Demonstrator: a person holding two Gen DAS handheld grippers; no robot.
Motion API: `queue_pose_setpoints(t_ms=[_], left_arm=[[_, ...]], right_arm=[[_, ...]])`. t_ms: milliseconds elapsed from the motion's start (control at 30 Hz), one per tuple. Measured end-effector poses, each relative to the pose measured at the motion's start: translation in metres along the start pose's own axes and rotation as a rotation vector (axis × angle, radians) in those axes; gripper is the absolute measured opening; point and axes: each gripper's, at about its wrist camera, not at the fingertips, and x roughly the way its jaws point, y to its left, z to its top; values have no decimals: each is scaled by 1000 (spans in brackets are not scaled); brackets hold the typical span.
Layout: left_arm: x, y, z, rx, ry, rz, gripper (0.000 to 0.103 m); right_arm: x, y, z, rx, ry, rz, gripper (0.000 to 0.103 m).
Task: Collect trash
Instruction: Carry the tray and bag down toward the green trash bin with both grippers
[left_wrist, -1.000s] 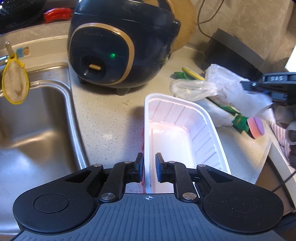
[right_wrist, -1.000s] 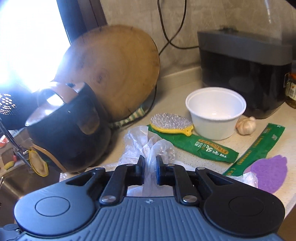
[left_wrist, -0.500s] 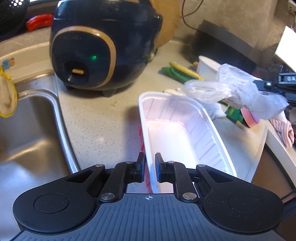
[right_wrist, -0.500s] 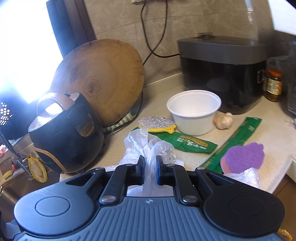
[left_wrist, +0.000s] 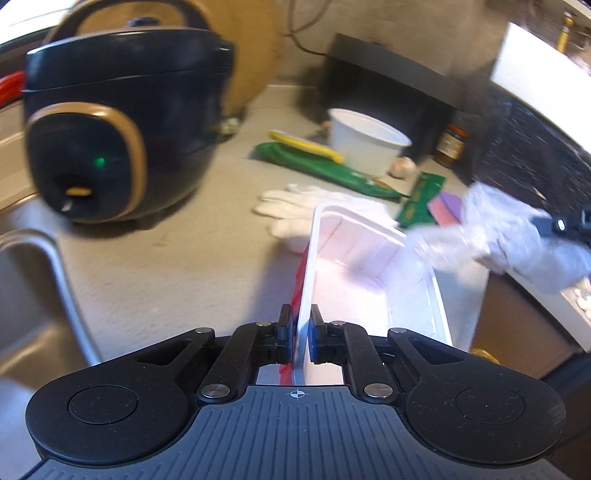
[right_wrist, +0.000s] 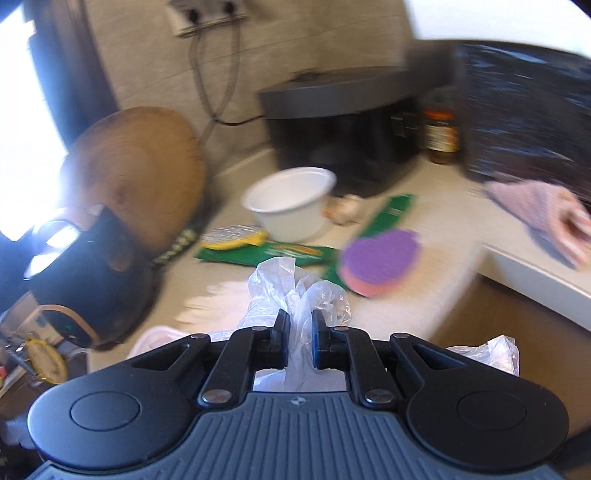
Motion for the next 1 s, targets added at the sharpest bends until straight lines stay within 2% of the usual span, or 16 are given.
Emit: queue_pose_setpoints(t_ms=[100,267,367,467,567,700,833,1000], left_arm=[[7,-3,2,-6,13,-36,11],[11,-22,12,-4,26,-93,11],[17,-56,19,43,40,-162,11],[31,-109,19,120,75,-247,11],[54,-167,7,192,153,-345,11],[101,-236,-21,282,327,-423,11],[151,-286,-55,385,484,-417,11],[203,-307,-90,414,607,-360,10]], right_arm=[[-17,-23,-11,49,-5,-65,11],[-40,-65,-28,148,-36,-123,11],[-47,-94,-39,190,-54,-170,11],[-54,-134,-51,251,-58,-221,11],[-62,-174,-65,311,-54,-275,11],[-78,-224,-90,398,-56,-362,11],[-92,-271,-117,526,-53,-411,10],[-90,-315,-142,613,-14,-455,9]])
